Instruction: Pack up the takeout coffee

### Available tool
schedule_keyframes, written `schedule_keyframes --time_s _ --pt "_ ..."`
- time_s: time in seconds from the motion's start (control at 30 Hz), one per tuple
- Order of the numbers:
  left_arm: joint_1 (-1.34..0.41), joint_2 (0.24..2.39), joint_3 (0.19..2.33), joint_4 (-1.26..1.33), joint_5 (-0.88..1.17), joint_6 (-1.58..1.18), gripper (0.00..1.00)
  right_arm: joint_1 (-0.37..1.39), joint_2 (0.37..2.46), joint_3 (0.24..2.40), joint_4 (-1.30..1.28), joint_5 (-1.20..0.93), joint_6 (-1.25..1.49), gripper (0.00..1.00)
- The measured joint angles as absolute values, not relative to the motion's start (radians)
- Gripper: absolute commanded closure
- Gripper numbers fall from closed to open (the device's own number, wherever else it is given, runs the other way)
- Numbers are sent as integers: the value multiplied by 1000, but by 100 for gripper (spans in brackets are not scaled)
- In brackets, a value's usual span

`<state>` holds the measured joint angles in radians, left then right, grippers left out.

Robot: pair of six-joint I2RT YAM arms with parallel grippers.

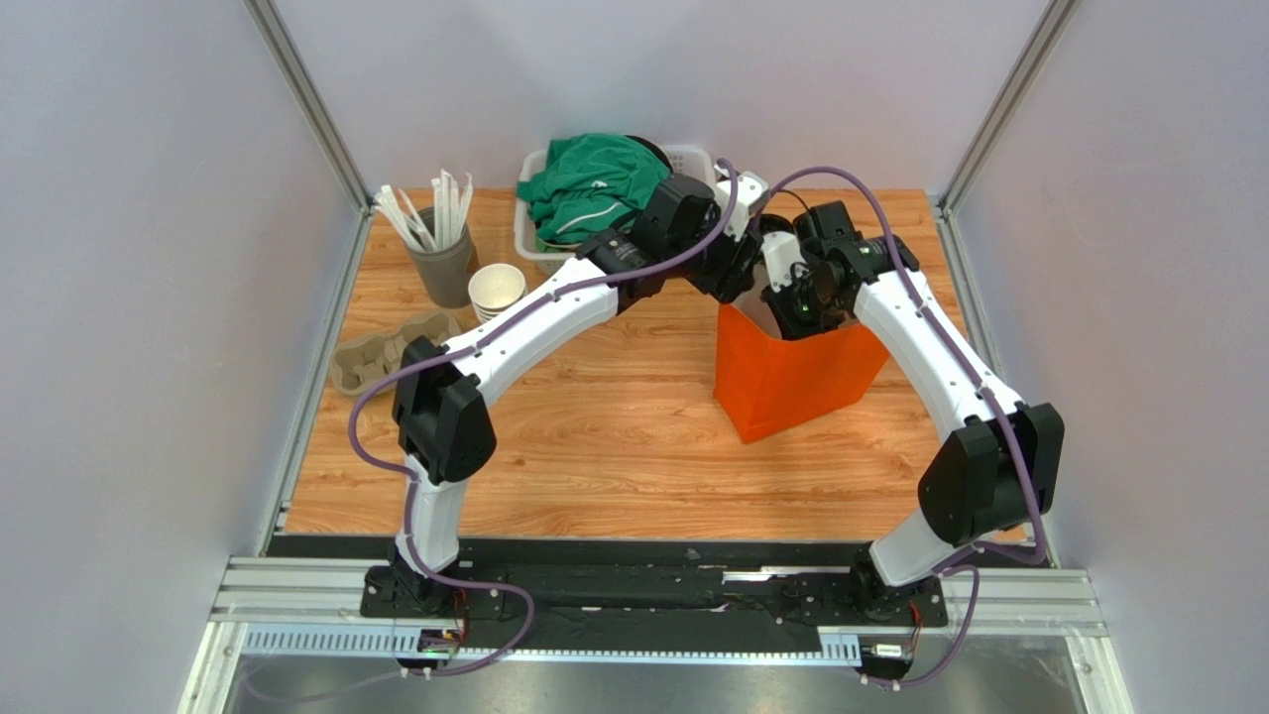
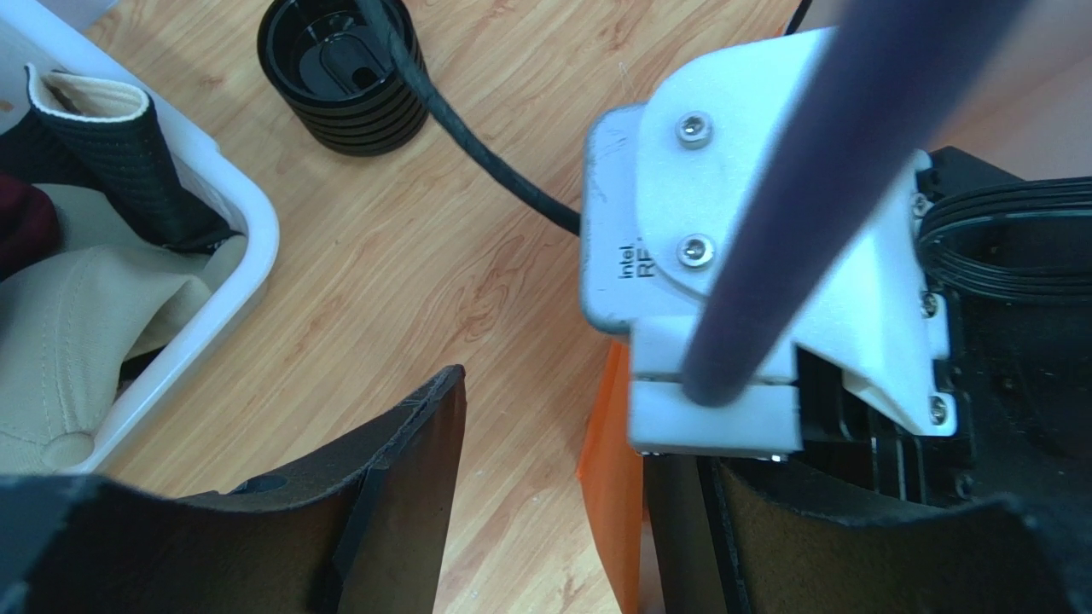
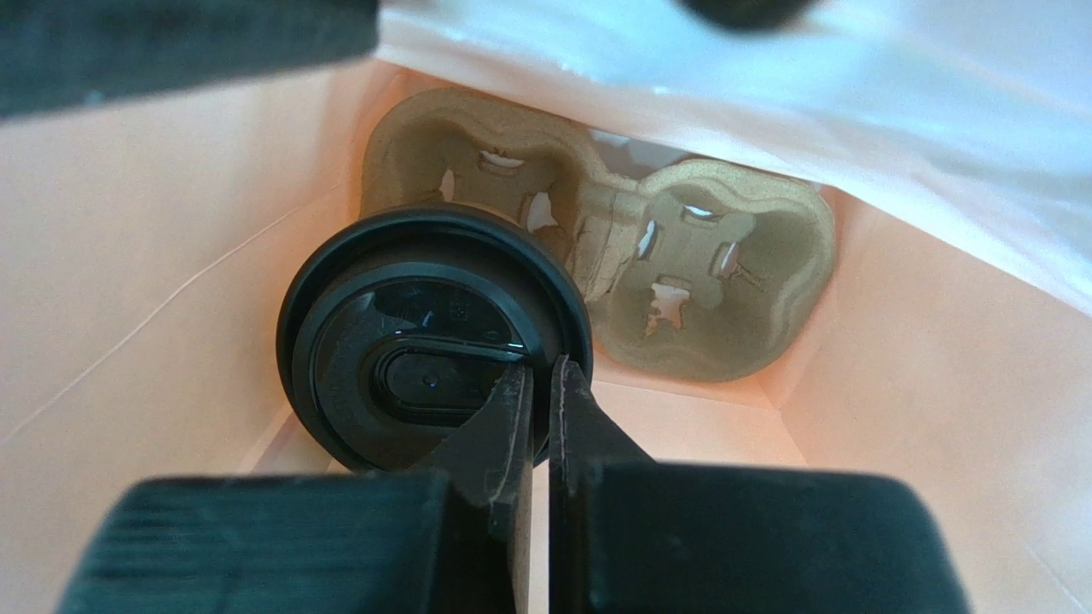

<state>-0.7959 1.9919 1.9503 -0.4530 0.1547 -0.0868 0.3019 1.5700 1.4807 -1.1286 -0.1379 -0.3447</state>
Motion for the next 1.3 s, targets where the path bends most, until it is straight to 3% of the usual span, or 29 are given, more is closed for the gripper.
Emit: schedule_keyframes --time_s 0.83,0.93,1.07,1.3 --pt "-805 1992 1950 -475 136 -65 39 308 1583 1412 -1034 -112 -344 97" --pt "-805 1992 1950 -475 136 -65 39 310 1583 1412 -1034 -110 -344 87" --pt "-805 1992 1951 -475 136 -64 39 310 1583 1413 -1035 -109 -345 66" --pt "-807 1992 1954 -472 141 -64 38 312 1581 1452 -1095 -107 -346 46"
